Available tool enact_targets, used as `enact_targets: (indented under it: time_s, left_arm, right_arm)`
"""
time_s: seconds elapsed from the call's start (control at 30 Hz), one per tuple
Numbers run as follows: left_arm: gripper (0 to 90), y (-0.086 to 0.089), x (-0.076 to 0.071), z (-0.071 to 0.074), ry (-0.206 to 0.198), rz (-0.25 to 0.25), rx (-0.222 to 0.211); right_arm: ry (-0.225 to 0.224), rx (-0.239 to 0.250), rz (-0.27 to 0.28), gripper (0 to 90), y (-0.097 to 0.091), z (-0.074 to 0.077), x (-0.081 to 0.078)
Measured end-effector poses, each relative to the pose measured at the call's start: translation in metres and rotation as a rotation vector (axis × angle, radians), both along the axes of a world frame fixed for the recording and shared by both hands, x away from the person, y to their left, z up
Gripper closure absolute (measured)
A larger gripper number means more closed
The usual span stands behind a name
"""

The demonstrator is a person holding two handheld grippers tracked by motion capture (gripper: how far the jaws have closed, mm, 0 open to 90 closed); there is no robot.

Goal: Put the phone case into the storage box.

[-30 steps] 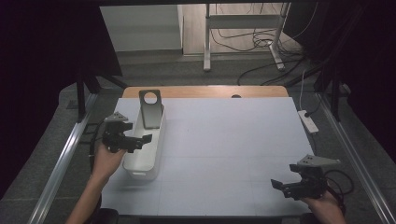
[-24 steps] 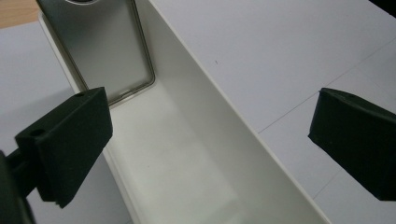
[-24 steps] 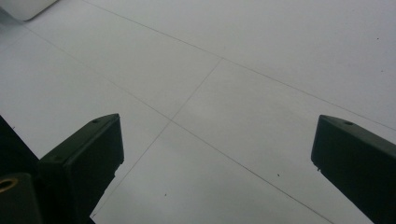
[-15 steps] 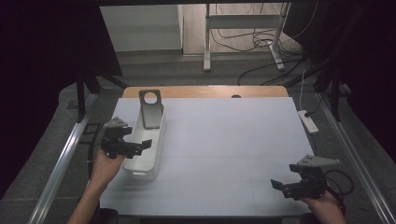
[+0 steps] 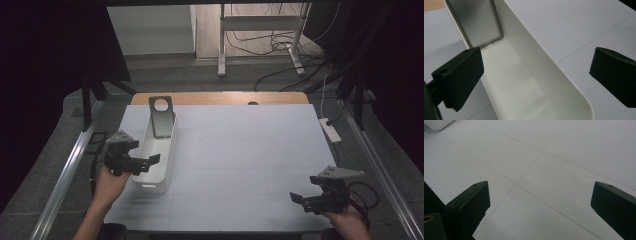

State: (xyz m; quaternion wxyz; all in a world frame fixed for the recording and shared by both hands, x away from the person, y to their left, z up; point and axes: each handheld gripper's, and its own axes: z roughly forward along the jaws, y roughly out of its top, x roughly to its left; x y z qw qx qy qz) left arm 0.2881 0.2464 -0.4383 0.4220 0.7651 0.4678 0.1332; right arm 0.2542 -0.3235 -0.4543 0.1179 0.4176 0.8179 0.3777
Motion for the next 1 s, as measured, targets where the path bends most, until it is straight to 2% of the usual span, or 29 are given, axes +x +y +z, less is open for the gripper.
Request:
enact_targets:
  time_s: [1.0]
  left_arm:
    - [0.3,0.004,-0.031,-0.005,0.006,0.003,0.005]
  right_arm:
    - [-0.007,-0.005,0.005,2.6,0.000,0.000,-0.001]
